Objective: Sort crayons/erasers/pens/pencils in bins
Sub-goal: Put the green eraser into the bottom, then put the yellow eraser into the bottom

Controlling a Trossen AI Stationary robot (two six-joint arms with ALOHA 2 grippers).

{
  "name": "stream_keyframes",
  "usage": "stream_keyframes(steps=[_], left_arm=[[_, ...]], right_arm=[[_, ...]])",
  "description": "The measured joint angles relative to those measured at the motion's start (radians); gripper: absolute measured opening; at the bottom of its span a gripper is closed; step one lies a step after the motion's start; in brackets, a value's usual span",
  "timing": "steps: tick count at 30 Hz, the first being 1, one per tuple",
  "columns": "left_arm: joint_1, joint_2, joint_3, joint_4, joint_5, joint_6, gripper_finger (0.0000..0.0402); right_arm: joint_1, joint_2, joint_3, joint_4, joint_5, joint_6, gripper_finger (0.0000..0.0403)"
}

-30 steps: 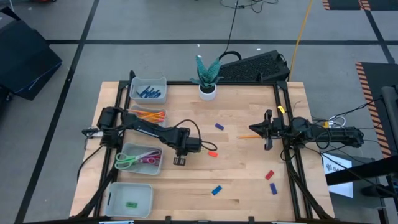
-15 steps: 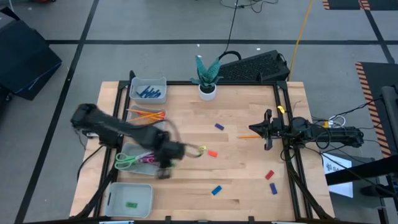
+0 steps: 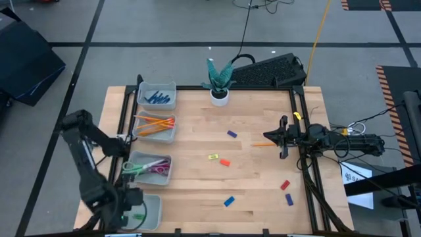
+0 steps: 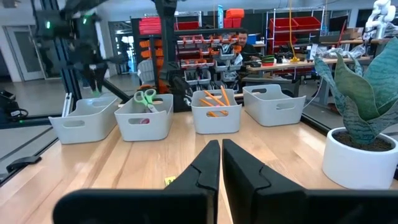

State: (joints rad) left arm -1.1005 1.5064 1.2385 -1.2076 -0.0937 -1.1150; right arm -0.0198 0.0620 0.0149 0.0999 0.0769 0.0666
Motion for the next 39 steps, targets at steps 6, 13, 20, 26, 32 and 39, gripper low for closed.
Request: stream_keyframes(steps=[6,13,20,26,32,39], left_arm=[[-0.033,0.141,-0.032,0.13,-0.01,-0.04,0.0051],[-0.066,0.288,-0.032,0.369,0.032,-0.054,0.0051],[-0.053,0.337,-0.032,0.379,0.033,-0.061,0.0055],[-0.015,0.261,-0.017,0.346,0.042,-0.039,0.0121],[0.057,0.132,0.0,0.343,0.041,-0.012,0.0186],[0.242,0.079,0.05,0.34,0.051,0.157,0.019]], right_arm=[[0.0,0.0,0.0,0.0,0.0,0.0,0.0013],[0.0,0.0,0.0,0.0,0.0,0.0,0.0013],[0.0,0.0,0.0,0.0,0.0,0.0,0.0013],[0.0,0.0,0.0,0.0,0.0,0.0,0.0013],[0.0,0.0,0.0,0.0,0.0,0.0,0.0013],[0.0,0.0,0.0,0.0,0.0,0.0,0.0013]])
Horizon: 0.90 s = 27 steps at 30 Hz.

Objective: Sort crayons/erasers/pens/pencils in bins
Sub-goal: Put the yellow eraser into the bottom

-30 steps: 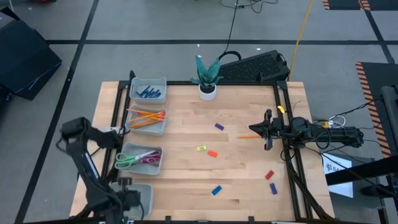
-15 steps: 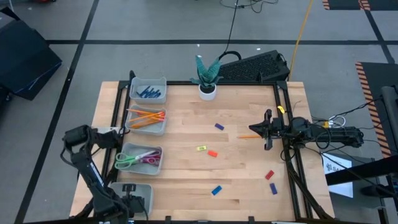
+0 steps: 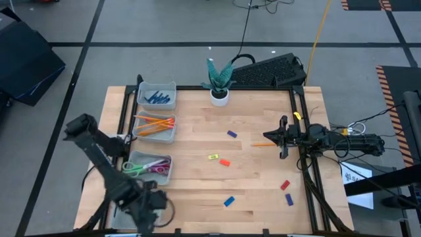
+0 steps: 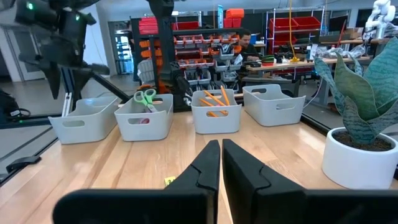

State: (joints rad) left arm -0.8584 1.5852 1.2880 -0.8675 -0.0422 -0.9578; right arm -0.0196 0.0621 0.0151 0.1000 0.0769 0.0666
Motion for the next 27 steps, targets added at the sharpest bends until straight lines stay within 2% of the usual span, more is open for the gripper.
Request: stream_keyframes(steps=[3,6,8,11,18,22,27], left_arm=[[0.089,-0.003,0.038,0.052,-0.113,0.148,0.0185],[0.202,-0.002,0.044,0.221,-0.255,0.3,0.0182],[0.29,0.005,0.045,0.341,-0.281,0.399,0.0184],[0.424,0.032,0.046,0.443,-0.24,0.492,0.0196],[0.66,0.137,0.04,0.43,-0.13,0.67,0.0271],[0.728,0.225,0.038,0.423,-0.013,0.796,0.0303],[0.759,0.325,0.038,0.424,0.04,0.878,0.0298]], right_arm=[[0.0,0.0,0.0,0.0,0.0,0.0,0.0013],[0.0,0.0,0.0,0.0,0.0,0.0,0.0013],[0.0,0.0,0.0,0.0,0.0,0.0,0.0013],[0.0,0.0,0.0,0.0,0.0,0.0,0.0013],[0.0,0.0,0.0,0.0,0.0,0.0,0.0013],[0.0,0.002,0.0,-0.003,0.0,0.0,0.0013],[0.0,0.002,0.0,-0.001,0.0,0.0,0.0013]])
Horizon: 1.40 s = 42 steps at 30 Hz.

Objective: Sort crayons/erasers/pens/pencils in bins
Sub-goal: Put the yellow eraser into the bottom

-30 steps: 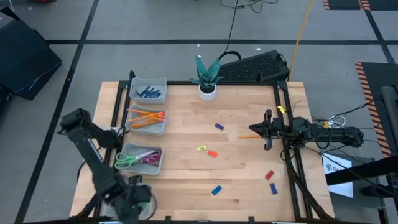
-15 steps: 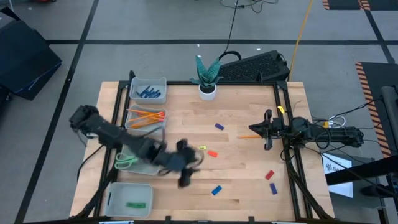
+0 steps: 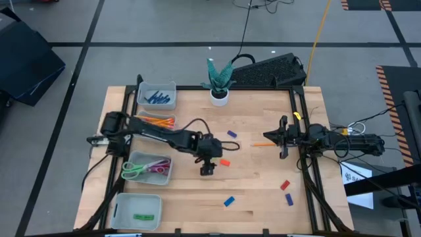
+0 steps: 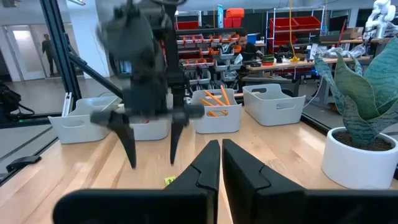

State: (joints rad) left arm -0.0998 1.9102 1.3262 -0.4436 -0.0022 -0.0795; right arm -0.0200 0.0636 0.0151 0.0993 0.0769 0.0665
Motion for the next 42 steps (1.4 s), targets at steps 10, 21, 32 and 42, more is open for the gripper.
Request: stream_keyframes(steps=[10,21,32,42], left_arm=[[0.086,0.11,0.0,0.006,0.005,0.019,0.0249],[0.038,0.12,-0.01,0.02,-0.046,-0.017,0.022],[0.013,0.156,-0.012,-0.005,-0.119,-0.202,0.0129],[0.008,0.144,-0.01,-0.013,-0.122,-0.203,0.0028]], right_arm=[[0.0,0.0,0.0,0.0,0.0,0.0,0.0013],[0.0,0.001,0.0,0.0,0.0,0.0,0.0013],[0.0,0.0,0.0,0.0,0.0,0.0,0.0013],[0.0,0.0,0.0,0.0,0.0,0.0,0.0013]])
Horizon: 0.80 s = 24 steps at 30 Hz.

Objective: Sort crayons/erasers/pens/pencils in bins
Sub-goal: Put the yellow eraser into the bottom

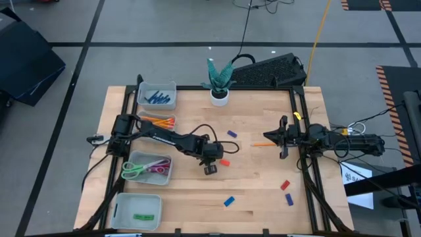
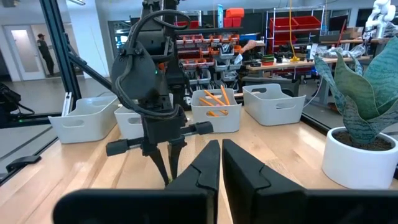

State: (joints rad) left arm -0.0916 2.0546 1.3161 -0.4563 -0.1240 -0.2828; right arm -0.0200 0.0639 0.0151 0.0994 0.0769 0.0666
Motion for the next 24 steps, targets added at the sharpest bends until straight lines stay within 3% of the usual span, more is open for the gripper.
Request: stream_keyframes(steps=[9,15,24], left_arm=[[-0.002,-0.131,-0.003,-0.032,0.029,-0.001,0.0048],[-0.028,-0.252,-0.006,-0.183,0.036,-0.049,0.0046],[-0.205,-0.498,-0.004,-0.45,0.056,-0.24,0.0048]], right_arm=[[0.0,0.0,0.0,0.0,0.0,0.0,0.0013],[0.0,0.0,0.0,0.0,0.0,0.0,0.0013],[0.0,0.006,0.0,-0.002,0.0,0.0,0.0013]])
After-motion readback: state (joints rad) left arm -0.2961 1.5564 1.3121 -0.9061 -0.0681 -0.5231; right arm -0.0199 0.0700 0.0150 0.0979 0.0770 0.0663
